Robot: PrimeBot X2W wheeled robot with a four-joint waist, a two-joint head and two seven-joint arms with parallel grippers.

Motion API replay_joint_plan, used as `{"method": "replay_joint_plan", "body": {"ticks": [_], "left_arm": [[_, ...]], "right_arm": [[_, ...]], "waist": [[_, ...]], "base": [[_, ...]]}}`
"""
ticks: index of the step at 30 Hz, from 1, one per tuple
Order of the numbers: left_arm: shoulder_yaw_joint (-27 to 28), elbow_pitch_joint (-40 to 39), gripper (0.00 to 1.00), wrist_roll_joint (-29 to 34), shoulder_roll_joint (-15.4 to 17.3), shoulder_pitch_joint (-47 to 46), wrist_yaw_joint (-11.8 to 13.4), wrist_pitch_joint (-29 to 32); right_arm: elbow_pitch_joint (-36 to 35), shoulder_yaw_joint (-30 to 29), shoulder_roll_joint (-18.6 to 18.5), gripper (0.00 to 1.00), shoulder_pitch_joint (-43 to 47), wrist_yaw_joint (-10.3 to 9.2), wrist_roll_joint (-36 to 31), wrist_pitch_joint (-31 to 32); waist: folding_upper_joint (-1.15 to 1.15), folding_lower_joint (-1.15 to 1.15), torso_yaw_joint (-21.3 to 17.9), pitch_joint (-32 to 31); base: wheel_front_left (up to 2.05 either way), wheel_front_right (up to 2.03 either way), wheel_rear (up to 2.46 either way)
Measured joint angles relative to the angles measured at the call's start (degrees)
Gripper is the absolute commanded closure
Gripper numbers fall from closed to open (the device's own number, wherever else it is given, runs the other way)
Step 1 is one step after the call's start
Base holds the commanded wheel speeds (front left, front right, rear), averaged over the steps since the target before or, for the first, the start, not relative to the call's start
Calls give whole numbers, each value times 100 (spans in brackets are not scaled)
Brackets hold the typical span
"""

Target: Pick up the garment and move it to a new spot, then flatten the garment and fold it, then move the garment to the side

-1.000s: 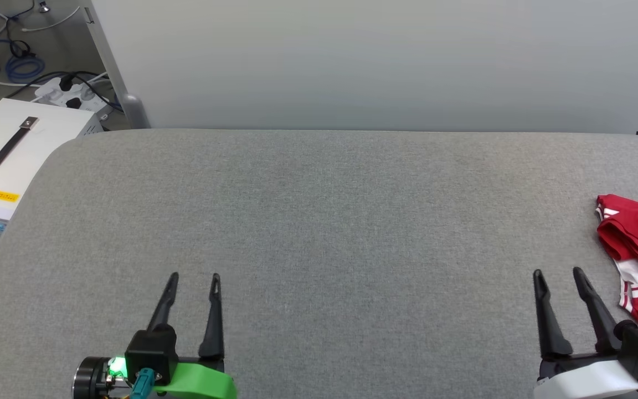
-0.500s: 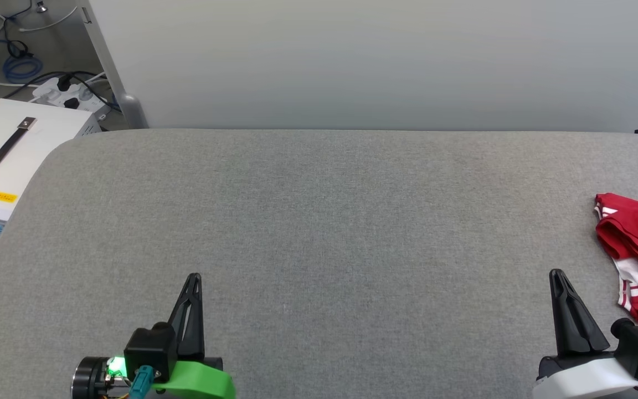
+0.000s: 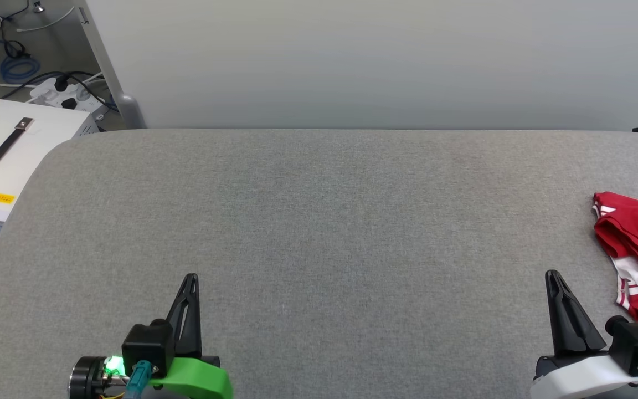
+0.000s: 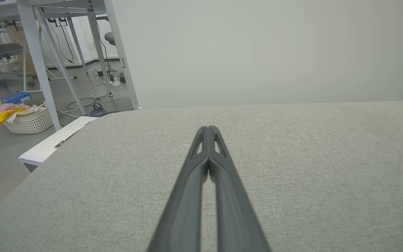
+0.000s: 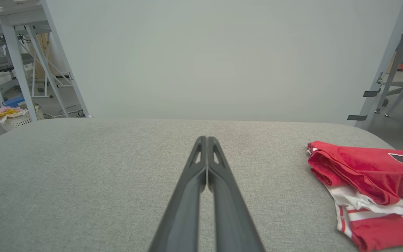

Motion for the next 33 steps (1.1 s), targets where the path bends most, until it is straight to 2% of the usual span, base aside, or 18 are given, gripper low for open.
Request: {"method": "replay_joint_plan", "body": {"ticks": [33], "left_arm": [[180,-55,100,135,-64,-73,-59,375]], "right_arm": [[42,29,47,100,-179,0,-260,386]], "waist": [[0,0,-59,21]], "base": [[0,0,0]]}}
